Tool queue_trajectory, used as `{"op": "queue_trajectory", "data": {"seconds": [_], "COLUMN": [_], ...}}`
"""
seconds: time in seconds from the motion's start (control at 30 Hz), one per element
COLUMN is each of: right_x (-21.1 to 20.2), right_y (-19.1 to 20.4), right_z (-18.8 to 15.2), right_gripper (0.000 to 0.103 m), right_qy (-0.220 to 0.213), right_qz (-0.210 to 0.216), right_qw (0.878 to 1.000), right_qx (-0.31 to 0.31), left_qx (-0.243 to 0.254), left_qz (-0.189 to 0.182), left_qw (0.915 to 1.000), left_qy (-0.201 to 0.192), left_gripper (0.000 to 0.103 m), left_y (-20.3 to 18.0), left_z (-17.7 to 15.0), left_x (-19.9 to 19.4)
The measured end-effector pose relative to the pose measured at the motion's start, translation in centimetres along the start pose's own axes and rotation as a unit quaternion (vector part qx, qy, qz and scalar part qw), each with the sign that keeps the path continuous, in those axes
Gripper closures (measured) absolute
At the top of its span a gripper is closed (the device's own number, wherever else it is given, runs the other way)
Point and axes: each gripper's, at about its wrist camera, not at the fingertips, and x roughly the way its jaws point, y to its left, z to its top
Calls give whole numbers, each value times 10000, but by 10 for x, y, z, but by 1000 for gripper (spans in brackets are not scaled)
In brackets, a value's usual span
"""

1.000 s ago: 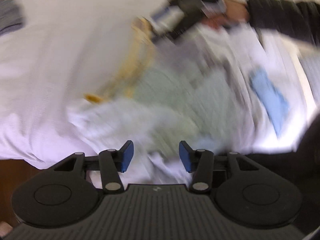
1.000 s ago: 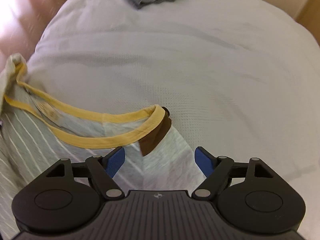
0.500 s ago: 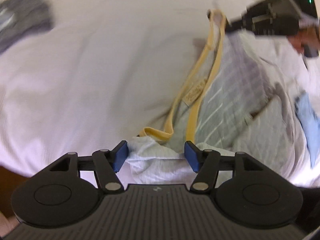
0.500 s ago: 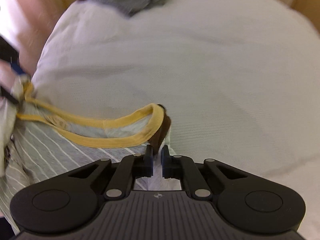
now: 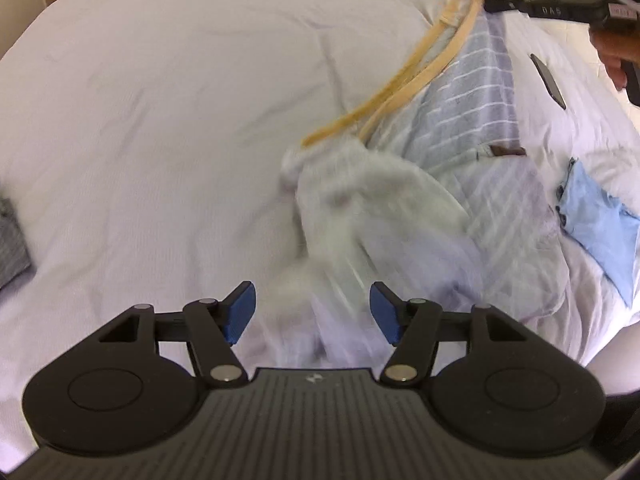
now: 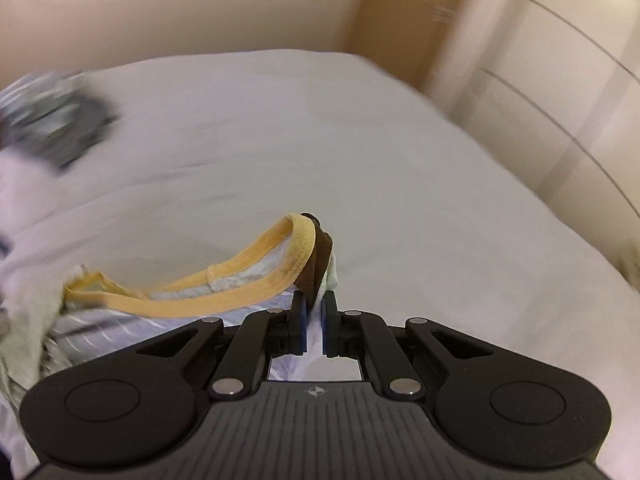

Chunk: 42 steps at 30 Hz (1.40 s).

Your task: Fold clothes

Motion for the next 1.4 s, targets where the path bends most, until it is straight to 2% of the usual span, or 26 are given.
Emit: {"op": "queue_trajectory", "data": {"seconds": [0.07, 0.17, 0.23, 0.27, 0.33, 0.4, 0.47, 0.5, 0.63, 0.73, 0.83, 1.03, 1.13, 1.17, 1.2, 1.3, 1.4], "right_x": [6, 18, 25, 28, 33, 37, 42, 44, 45, 44, 45, 48, 48, 47, 46, 43, 38], "right_y": [-20, -30, -32, -32, -35, -35, -29, -30, -36, -42, -44, -43, -39, -37, -36, -34, -29], "right_z": [-11, -30, -42, -48, -57, -65, -73, -76, -84, -85, -85, -88, -90, -91, -93, -95, -95], "right_gripper": [99, 99, 99, 99, 99, 99, 99, 99, 99, 98, 98, 98, 98, 98, 98, 98, 98], "right_qy": [140, 334, 442, 495, 547, 567, 596, 603, 552, 519, 510, 567, 604, 617, 625, 662, 686], "right_qz": [-213, -216, -235, -246, -273, -281, -287, -278, -256, -228, -159, -19, 39, 55, 55, 2, -34], "right_qw": [9992, 9982, 9971, 9963, 9948, 9939, 9930, 9927, 9912, 9904, 9898, 9900, 9904, 9904, 9902, 9897, 9894], "right_qx": [298, 449, 580, 653, 809, 903, 984, 1010, 1175, 1262, 1318, 1293, 1247, 1239, 1246, 1271, 1280], "left_qx": [29, 131, 395, 573, 1108, 1643, 2014, 2012, 1686, 1477, 1260, 1122, 791, 636, 478, 107, 11], "left_qz": [-32, -97, -169, -181, -53, 103, 193, 150, 15, 7, 4, -53, 83, 151, 227, 167, 5], "left_qw": [10000, 9995, 9986, 9979, 9938, 9853, 9772, 9774, 9827, 9812, 9778, 9676, 9739, 9780, 9821, 9928, 9959], "left_qy": [-87, -254, -293, -246, 109, 467, 640, 628, 762, 1242, 1673, 2261, 2125, 1982, 1808, 1185, 904], "left_gripper": [45, 44, 41, 39, 43, 88, 96, 100, 100, 100, 100, 97, 95, 86, 70, 60, 55], "left_y": [-5, -19, -39, -48, -64, -78, -86, -86, -75, -64, -55, -47, -37, -33, -30, -23, -17], "left_z": [12, 45, 64, 72, 71, 66, 54, 48, 9, -23, -43, -73, -69, -62, -54, -27, 1], "left_x": [10, 31, 51, 62, 86, 106, 108, 99, 44, 12, -2, -7, -12, -15, -19, -22, -2]}}
